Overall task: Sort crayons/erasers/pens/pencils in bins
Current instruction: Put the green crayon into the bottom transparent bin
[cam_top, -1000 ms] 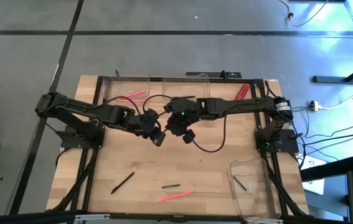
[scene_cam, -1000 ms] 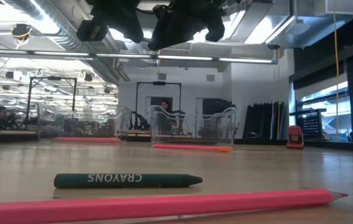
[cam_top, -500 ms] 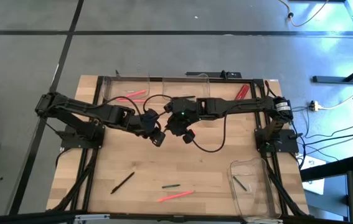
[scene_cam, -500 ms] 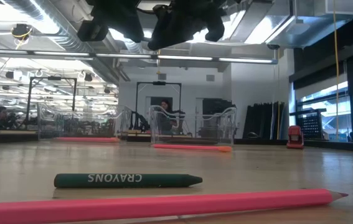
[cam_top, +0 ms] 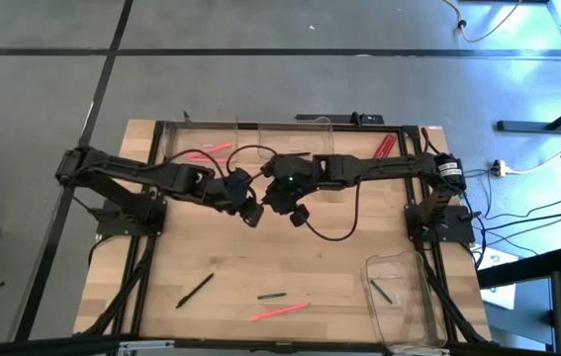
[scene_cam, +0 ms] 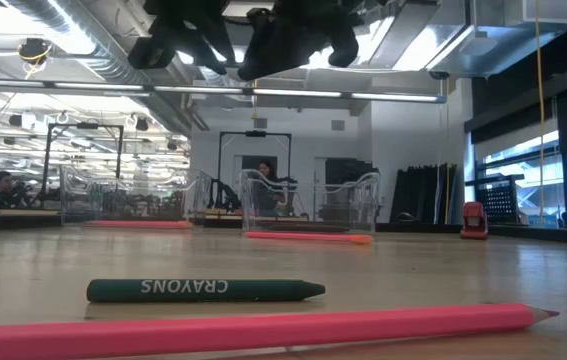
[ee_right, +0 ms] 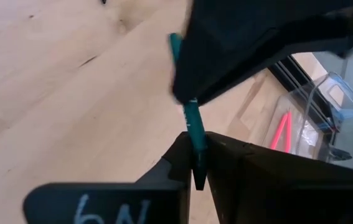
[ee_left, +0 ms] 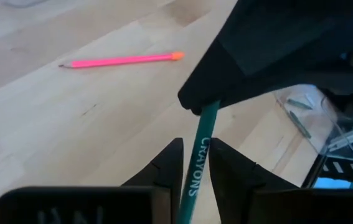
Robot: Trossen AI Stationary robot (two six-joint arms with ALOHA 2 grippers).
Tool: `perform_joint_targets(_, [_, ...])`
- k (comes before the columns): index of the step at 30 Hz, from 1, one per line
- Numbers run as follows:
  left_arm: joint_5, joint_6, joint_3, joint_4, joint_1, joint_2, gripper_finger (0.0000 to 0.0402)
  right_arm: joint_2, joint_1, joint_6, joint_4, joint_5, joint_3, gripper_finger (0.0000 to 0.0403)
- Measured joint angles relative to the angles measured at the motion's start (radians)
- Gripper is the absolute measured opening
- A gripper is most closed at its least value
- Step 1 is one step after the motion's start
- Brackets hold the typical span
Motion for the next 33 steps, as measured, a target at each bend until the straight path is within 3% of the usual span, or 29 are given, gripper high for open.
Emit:
perform_joint_targets(13, [-0.005,0.044,0.000,-0.019,-0.002,-0.190,0.0069,-0.005,0.002,0.008,-0.038,0.002,0.001,0.0036])
perform_joint_targets(21, [-0.016,0.118,0.000,-0.017,-0.002,-0.256,0.0069,-0.104,0.002,0.140,-0.172,0.004,0.001,0.0036])
perform_joint_targets(26, [-0.016,0.207,0.000,-0.017,-0.003,-0.252,0.0069,-0.207,0.007,0.233,-0.303,0.065,0.001,0.0036])
perform_joint_targets(33, [-0.014,0.387,0.000,-0.012,-0.035,-0.250,0.0069,-0.351,0.035,0.517,-0.520,0.016,0.001,0.0037])
